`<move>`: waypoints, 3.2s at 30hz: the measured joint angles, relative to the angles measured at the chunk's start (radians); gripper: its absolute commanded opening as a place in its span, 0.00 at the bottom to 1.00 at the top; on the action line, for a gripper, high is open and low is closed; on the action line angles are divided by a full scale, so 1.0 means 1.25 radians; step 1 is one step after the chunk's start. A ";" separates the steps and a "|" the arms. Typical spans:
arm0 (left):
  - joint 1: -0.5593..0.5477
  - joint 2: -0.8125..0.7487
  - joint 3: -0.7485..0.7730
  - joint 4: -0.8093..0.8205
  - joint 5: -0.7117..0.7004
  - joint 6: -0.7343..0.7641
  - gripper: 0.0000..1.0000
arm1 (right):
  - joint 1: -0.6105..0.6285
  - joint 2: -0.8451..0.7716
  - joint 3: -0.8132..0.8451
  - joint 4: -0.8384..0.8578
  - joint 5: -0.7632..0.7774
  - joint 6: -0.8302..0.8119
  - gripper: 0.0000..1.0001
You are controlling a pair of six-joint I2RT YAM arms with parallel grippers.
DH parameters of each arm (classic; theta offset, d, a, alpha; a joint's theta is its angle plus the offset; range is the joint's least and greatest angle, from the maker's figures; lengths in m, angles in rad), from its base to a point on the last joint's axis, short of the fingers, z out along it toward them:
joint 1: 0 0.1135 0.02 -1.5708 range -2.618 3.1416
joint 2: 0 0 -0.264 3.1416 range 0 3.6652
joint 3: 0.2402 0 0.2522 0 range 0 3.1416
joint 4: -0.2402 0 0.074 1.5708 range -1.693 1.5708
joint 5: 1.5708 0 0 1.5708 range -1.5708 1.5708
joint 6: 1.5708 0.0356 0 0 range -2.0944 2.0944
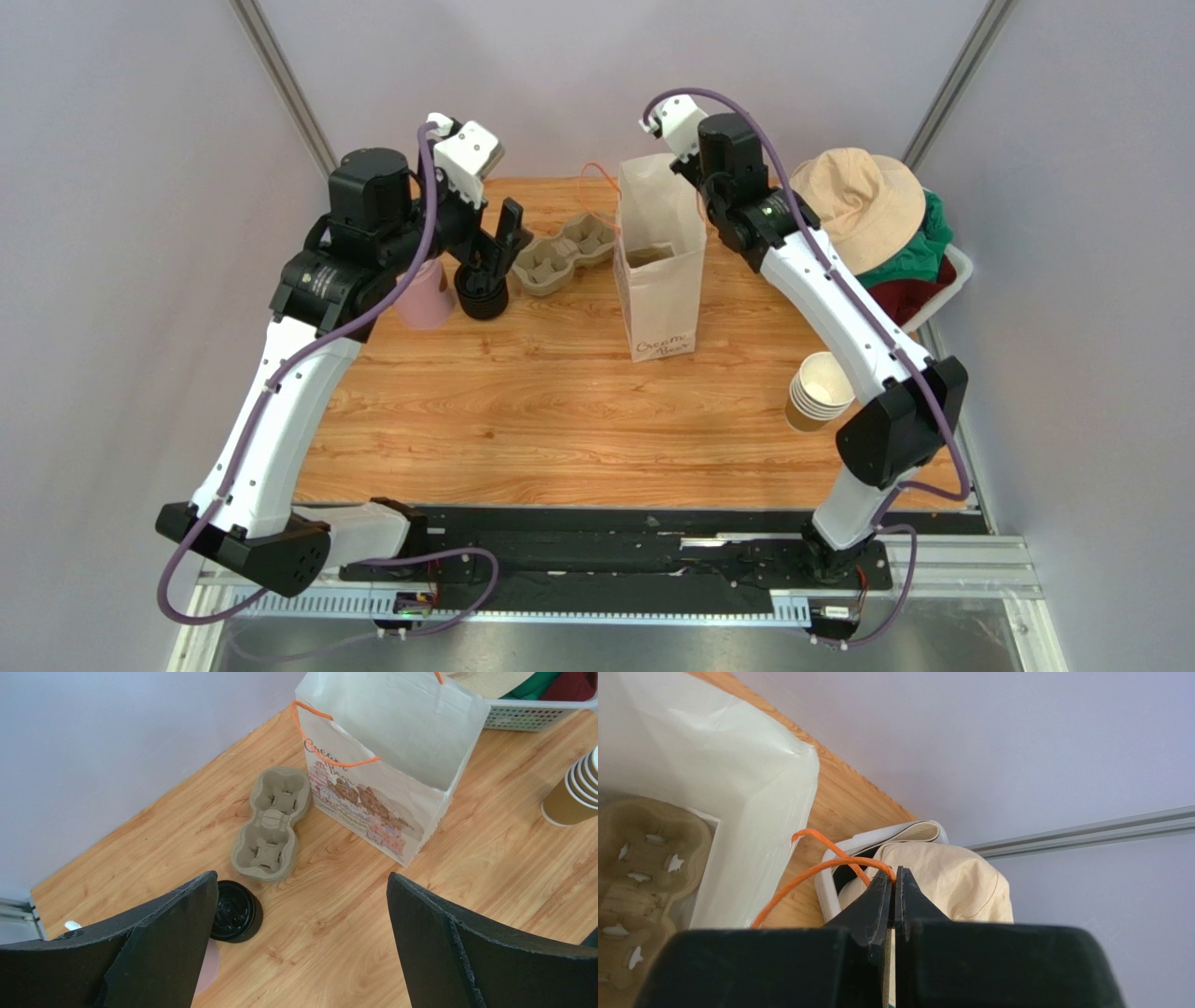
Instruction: Pack the takeout coffee
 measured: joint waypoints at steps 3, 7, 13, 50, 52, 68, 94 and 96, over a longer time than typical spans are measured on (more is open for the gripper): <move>0.001 0.000 -0.002 0.002 0.001 0.000 0.99 | -0.024 0.058 0.069 0.016 0.003 -0.012 0.00; 0.004 0.000 -0.006 0.006 0.004 -0.001 0.99 | -0.057 0.128 0.144 0.024 0.013 -0.031 0.00; 0.008 0.000 -0.011 0.009 0.006 -0.007 0.99 | -0.102 0.194 0.207 0.032 0.033 -0.040 0.00; 0.011 -0.005 -0.038 -0.013 0.077 0.026 0.99 | -0.107 -0.573 -0.276 -0.330 -0.312 0.064 0.95; 0.011 -0.006 -0.034 -0.038 0.083 0.047 0.99 | -0.120 -0.624 -0.350 -0.392 -0.298 0.058 0.92; 0.011 -0.150 -0.169 -0.119 0.041 0.155 0.99 | -0.571 -0.564 -0.471 -0.568 -0.472 0.073 0.70; 0.022 -0.161 -0.205 -0.089 0.045 0.148 0.99 | -0.670 -0.461 -0.563 -0.428 -0.581 0.161 0.42; 0.022 -0.161 -0.205 -0.089 0.046 0.148 0.99 | -0.670 -0.458 -0.569 -0.409 -0.574 0.168 0.41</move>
